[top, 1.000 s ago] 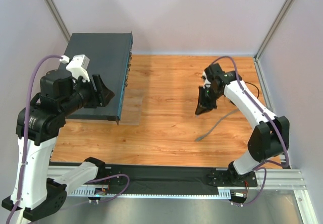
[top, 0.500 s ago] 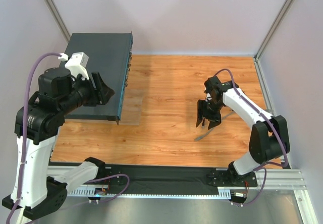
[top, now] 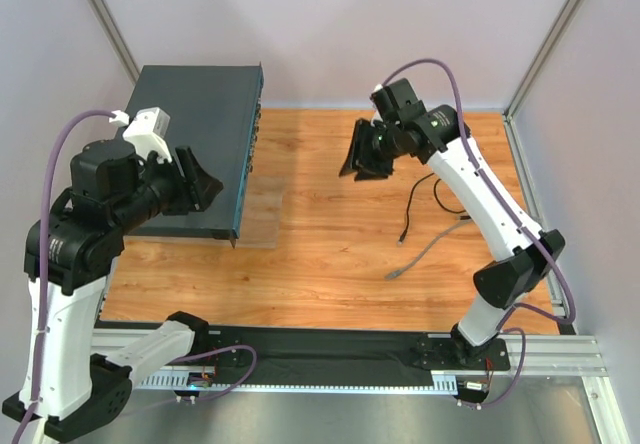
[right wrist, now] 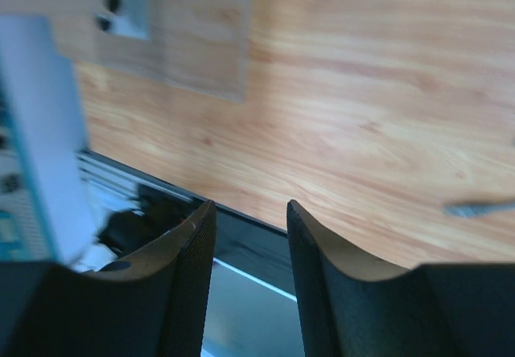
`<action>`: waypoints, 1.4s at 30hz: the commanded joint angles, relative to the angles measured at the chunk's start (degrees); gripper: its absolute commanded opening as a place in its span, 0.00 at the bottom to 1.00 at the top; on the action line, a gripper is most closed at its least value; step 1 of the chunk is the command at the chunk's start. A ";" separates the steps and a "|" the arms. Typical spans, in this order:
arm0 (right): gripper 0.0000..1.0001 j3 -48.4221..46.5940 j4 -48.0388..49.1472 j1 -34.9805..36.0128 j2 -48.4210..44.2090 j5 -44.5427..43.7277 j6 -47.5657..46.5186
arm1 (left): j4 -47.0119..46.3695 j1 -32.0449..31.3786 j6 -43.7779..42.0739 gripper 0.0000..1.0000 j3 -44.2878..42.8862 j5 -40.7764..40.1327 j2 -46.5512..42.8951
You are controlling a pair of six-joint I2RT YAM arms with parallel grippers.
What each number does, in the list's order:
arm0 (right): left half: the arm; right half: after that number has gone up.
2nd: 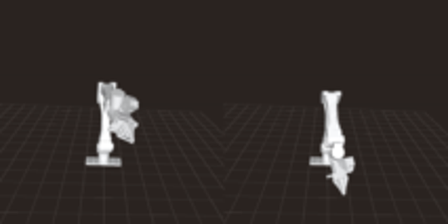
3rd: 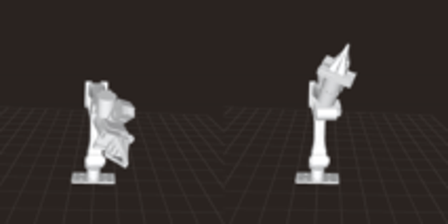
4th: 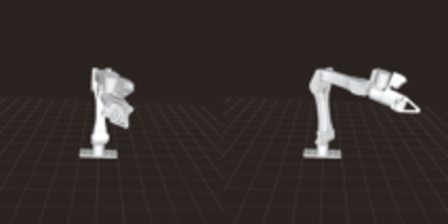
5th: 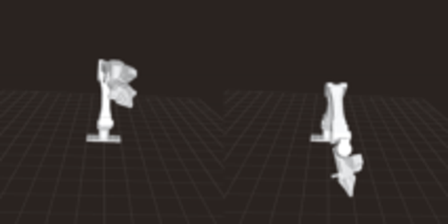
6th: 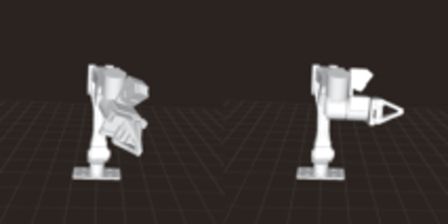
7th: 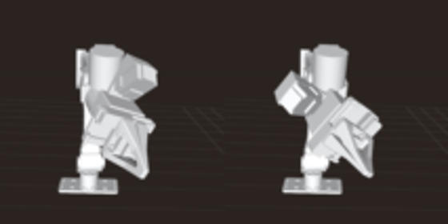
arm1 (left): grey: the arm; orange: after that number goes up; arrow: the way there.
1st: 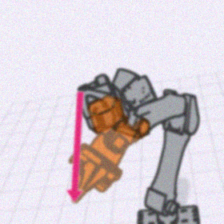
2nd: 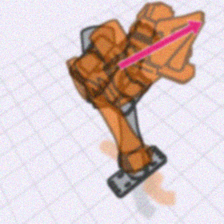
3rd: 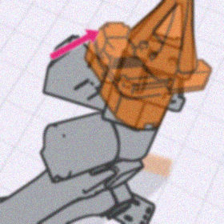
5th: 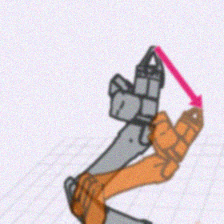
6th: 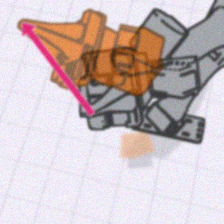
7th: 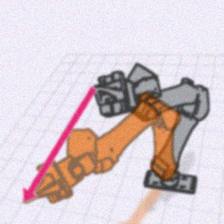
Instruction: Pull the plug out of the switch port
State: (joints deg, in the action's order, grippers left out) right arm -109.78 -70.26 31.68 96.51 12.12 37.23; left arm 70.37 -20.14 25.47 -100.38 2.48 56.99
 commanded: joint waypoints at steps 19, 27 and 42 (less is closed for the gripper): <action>0.35 -31.90 16.73 11.47 19.68 -8.43 18.58 | -3.40 0.28 2.65 0.60 8.00 0.60 -6.10; 0.32 -33.04 18.85 13.58 21.79 -8.87 20.33 | -3.22 0.28 2.65 0.60 8.18 0.68 -6.45; 0.27 -33.40 17.70 15.87 23.99 -9.40 21.21 | -2.69 0.19 2.47 0.60 8.27 0.33 -7.07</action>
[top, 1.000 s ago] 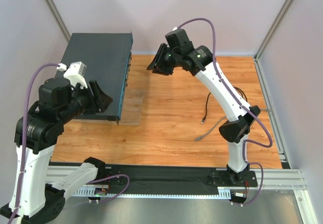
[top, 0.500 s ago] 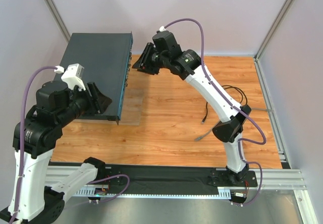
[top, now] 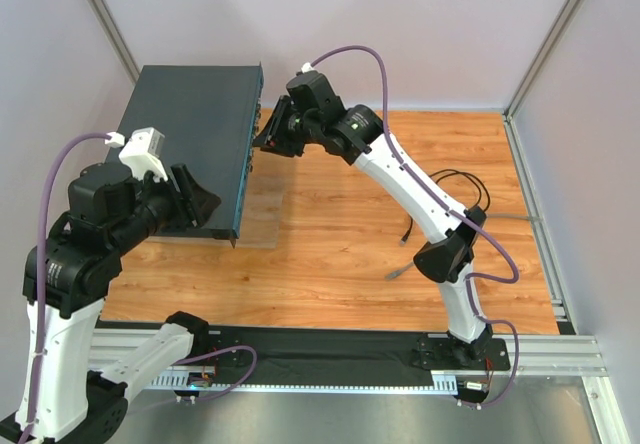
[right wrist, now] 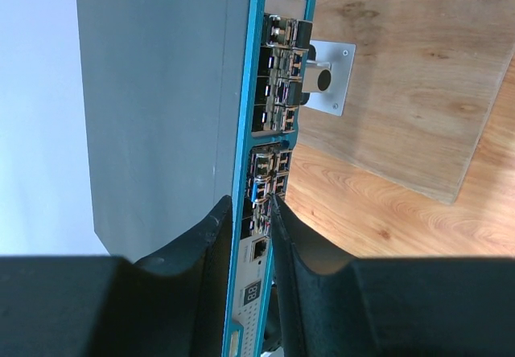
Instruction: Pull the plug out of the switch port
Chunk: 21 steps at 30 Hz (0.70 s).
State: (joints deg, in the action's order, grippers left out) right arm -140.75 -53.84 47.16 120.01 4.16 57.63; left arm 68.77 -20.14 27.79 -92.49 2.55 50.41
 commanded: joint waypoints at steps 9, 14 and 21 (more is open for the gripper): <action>0.24 -2.69 0.32 1.18 1.72 -1.53 0.91 | -1.10 0.28 -0.11 0.60 0.38 0.18 -0.67; 0.23 -3.13 0.41 1.36 2.34 -0.82 1.17 | -0.83 0.28 -0.46 0.60 0.29 0.09 -0.58; 0.22 -3.57 0.32 1.53 3.21 -0.65 1.35 | -0.83 0.28 -0.72 0.60 0.20 -0.17 -0.58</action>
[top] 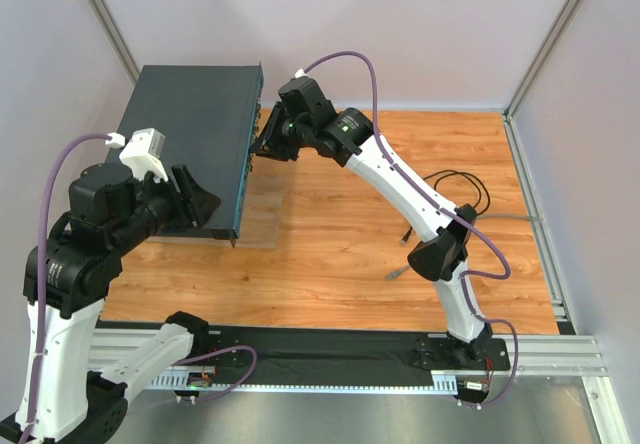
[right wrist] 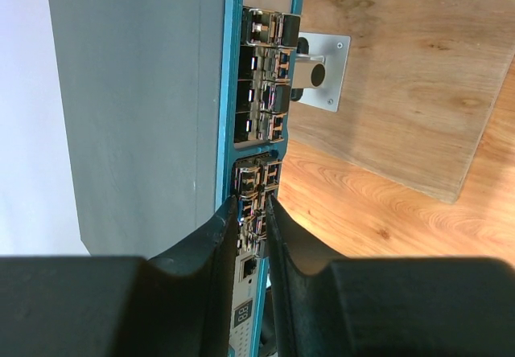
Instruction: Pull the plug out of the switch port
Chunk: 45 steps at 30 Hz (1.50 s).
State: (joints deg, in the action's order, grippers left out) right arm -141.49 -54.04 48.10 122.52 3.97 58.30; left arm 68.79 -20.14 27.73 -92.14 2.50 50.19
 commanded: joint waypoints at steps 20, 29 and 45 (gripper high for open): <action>0.00 -5.38 -6.69 1.21 2.29 -2.47 -1.53 | -0.94 0.28 -0.57 0.61 -0.15 0.48 -0.19; 0.00 -5.20 -6.70 1.21 1.93 -3.62 -2.49 | -0.77 0.28 -0.48 0.61 -0.24 0.40 -0.36; 0.06 -3.09 -0.63 1.39 2.11 -0.28 -2.67 | -0.59 0.28 -0.65 0.61 0.03 -0.13 -0.45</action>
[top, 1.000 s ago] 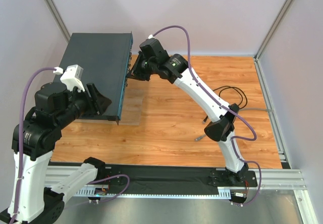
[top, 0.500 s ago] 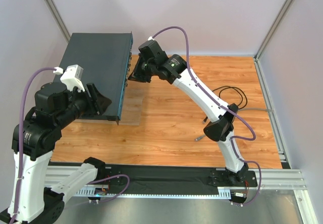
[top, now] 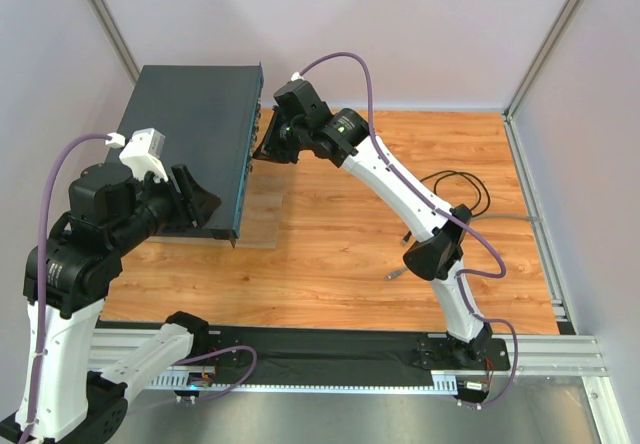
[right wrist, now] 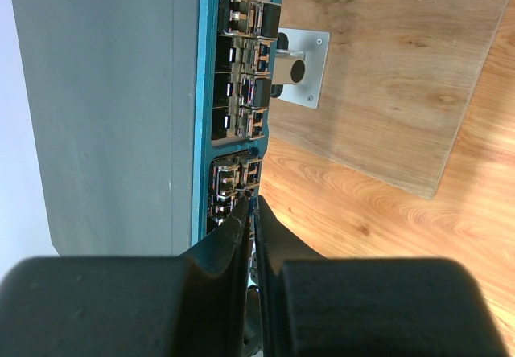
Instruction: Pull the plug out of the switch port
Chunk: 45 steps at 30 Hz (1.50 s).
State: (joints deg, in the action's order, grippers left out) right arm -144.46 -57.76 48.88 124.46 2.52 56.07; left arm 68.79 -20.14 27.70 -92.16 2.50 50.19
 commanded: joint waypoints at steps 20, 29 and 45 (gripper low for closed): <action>0.00 -5.83 -6.57 1.92 1.75 -11.04 -6.67 | -0.59 0.28 -0.46 0.61 0.14 -0.04 -0.36; 0.00 -8.46 -8.60 3.32 1.22 -18.95 -12.65 | -0.77 0.28 -0.37 0.61 -0.21 0.66 -0.10; 0.20 12.42 3.95 -2.38 -13.35 -3.78 -17.41 | -0.94 0.28 0.16 0.61 -5.22 4.44 4.64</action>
State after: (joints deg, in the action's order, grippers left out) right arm -136.59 -62.08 49.98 118.48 -9.74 40.88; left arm 68.90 -20.14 27.77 -94.17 4.78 52.60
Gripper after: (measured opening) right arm 0.157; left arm 0.607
